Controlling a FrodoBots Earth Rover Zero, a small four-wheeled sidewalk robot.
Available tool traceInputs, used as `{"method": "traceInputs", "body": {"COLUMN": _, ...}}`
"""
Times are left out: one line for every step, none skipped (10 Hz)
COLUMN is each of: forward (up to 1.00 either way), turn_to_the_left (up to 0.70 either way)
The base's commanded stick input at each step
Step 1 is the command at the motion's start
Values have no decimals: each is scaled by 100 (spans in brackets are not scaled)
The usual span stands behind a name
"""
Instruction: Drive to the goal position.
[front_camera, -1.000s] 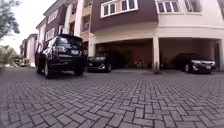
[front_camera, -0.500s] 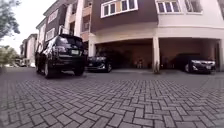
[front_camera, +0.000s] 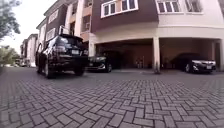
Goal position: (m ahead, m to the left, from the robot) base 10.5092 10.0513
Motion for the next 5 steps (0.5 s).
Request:
{"method": "traceInputs", "body": {"forward": 0, "turn_to_the_left": 70}}
{"method": "traceInputs", "body": {"forward": 0, "turn_to_the_left": 70}}
{"method": "traceInputs", "body": {"forward": 0, "turn_to_the_left": 70}}
{"method": "traceInputs", "body": {"forward": 0, "turn_to_the_left": 70}}
{"method": "traceInputs", "body": {"forward": 0, "turn_to_the_left": 70}}
